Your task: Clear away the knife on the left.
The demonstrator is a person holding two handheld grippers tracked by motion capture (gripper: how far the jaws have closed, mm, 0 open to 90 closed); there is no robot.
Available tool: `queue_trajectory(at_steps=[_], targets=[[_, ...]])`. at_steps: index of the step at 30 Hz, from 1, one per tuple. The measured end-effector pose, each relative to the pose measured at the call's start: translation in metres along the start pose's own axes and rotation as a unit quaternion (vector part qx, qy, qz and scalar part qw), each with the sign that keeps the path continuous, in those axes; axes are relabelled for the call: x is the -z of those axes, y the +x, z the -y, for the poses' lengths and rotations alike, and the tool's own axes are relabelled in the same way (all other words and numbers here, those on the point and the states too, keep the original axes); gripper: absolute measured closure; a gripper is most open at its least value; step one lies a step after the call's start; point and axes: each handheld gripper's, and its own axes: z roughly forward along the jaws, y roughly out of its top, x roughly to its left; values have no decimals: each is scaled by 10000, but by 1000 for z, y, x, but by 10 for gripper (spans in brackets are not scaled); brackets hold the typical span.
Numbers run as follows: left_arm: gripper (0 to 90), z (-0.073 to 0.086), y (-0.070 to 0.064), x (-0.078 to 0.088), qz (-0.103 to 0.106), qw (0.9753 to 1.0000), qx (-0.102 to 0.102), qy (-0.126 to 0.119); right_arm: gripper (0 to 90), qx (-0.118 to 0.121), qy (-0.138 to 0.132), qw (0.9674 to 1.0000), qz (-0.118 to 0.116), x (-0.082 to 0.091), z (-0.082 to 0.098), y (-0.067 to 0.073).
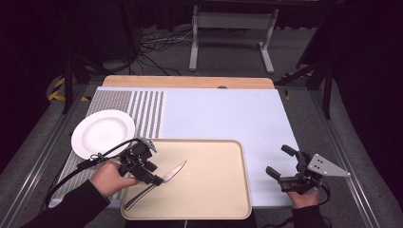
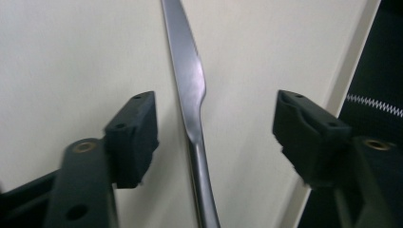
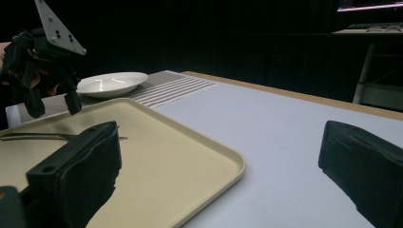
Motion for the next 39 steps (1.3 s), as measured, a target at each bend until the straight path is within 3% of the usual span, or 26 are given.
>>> queue_trajectory(at_steps=[2, 5, 8, 12, 15, 19, 25, 27, 36, 39], targets=[[239, -1, -2, 0, 38, 9994, -194, -273, 13, -1, 2, 10000, 0, 0, 0, 0], [253, -4, -5, -1, 73, 9984, -363, -427, 13, -5, 4, 10000, -1, 0, 0, 0], [279, -8, -11, -6, 68, 9951, -738, -648, 13, 1, 6, 10000, -7, -1, 0, 0], [438, -13, -13, -14, 131, 9922, -935, -819, 14, 29, 15, 10000, -7, -1, 0, 0], [560, -13, -12, -18, 65, 9922, -976, -767, 15, 13, 19, 10000, 2, 0, 0, 0], [611, -13, -9, -30, 40, 9922, -1015, -729, 14, 35, 38, 10000, -9, -1, 1, 0], [829, -12, -11, -49, -93, 9905, -1248, -572, 14, 17, 37, 10000, 0, -1, 1, 0], [888, -10, -14, -55, -356, 9893, -1320, -505, 14, 27, 62, 10000, -2, -1, 1, 0], [900, -9, -15, -59, -463, 9899, -1291, -360, 15, 0, 52, 10000, -11, -1, 1, 0], [900, -9, -14, -59, -575, 9885, -1350, -360, 15, 5, 52, 10000, -8, -1, 1, 0]])
